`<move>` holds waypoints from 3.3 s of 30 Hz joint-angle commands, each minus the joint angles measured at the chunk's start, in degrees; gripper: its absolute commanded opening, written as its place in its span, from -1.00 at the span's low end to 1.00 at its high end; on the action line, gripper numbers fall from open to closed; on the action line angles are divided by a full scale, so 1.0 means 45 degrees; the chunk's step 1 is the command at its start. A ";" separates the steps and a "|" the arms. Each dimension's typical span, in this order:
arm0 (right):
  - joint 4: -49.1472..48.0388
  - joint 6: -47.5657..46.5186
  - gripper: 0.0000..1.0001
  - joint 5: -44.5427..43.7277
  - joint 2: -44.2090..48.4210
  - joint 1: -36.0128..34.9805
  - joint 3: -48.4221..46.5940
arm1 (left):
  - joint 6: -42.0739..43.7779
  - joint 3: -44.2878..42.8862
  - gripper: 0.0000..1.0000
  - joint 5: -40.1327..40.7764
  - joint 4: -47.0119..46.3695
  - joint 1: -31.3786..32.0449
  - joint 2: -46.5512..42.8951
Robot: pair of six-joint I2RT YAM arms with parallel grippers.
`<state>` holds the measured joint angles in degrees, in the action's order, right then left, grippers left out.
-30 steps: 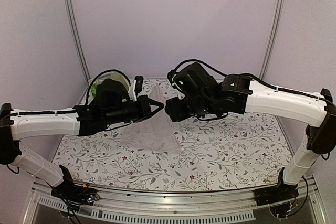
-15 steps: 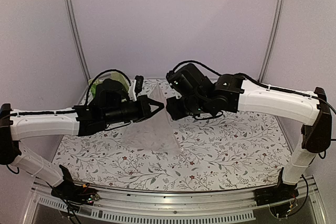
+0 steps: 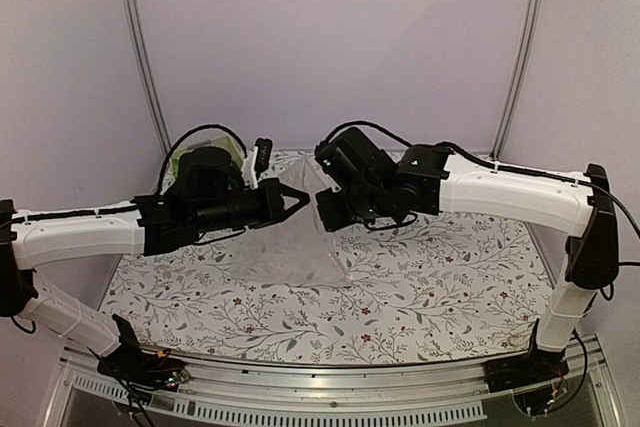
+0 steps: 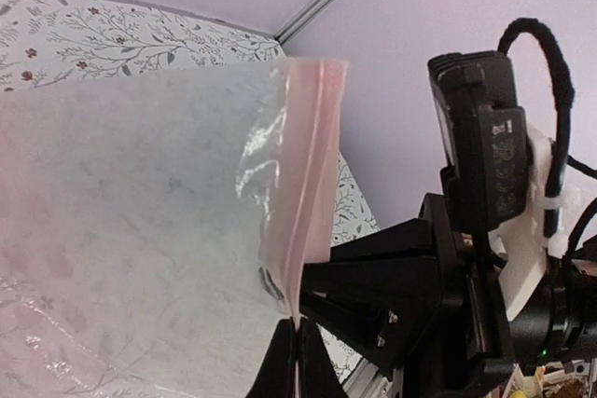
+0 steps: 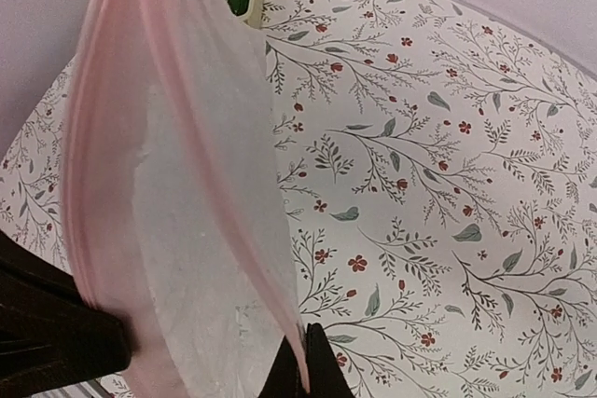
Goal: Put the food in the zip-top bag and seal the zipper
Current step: Open the zipper food storage bag, then adjust the zipper food storage bag at the center of the board, then pick up the fake vegetable from the bin.
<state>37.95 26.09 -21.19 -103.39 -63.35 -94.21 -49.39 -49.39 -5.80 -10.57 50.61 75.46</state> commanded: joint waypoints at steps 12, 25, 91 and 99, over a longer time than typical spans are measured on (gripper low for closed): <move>0.4103 -0.1753 -1.00 -0.5241 0.1872 0.1039 -0.2605 | 0.4396 -0.5786 -1.00 0.3330 0.6424 -0.0027 0.1348; 0.4118 -0.0636 -1.00 -0.2816 0.1537 0.1048 -0.1729 | 0.2793 -0.3881 -0.50 0.0789 0.3237 -0.0036 0.2362; 0.3641 0.0325 -1.00 -0.1043 0.1219 0.1007 -0.1224 | 0.2695 -0.1429 0.81 0.0370 0.2069 0.0286 0.0357; 0.3663 0.0206 -1.00 -0.0953 0.1224 0.1004 -0.1381 | 0.4001 -0.2504 0.98 0.0477 0.7301 -0.1850 -0.2329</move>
<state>54.85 27.16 -26.15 -98.74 -58.83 -100.49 -36.23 -57.60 -3.68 7.75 47.77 67.40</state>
